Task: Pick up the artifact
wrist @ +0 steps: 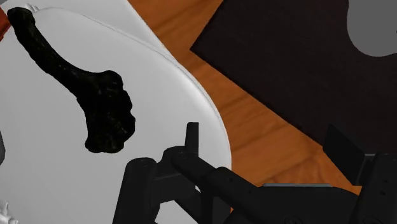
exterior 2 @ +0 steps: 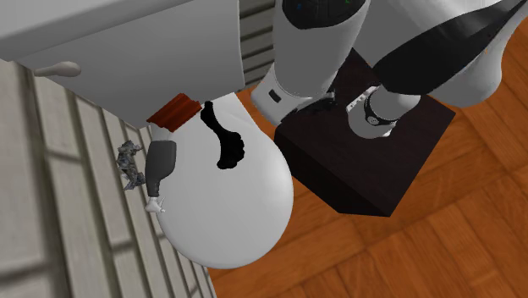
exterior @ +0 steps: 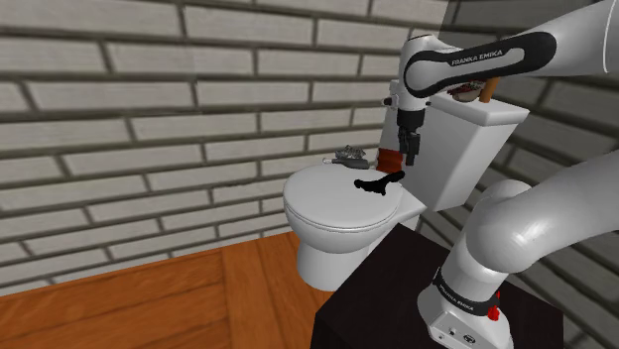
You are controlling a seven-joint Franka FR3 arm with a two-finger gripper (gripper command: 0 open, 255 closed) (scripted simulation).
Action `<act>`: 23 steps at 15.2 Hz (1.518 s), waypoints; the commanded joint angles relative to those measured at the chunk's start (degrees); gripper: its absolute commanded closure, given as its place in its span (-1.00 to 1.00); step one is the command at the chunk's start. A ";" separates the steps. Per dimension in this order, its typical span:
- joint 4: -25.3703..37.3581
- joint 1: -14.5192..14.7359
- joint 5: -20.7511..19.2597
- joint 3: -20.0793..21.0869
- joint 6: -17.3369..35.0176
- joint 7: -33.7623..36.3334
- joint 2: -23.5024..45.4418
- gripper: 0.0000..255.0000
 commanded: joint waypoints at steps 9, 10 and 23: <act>6.93 6.35 -1.08 -17.47 15.51 -29.87 21.95 -1.00; 8.04 7.22 0.18 -19.05 17.17 -33.35 24.94 -1.00; 26.71 -0.81 26.05 -14.50 29.23 -76.12 63.20 -1.00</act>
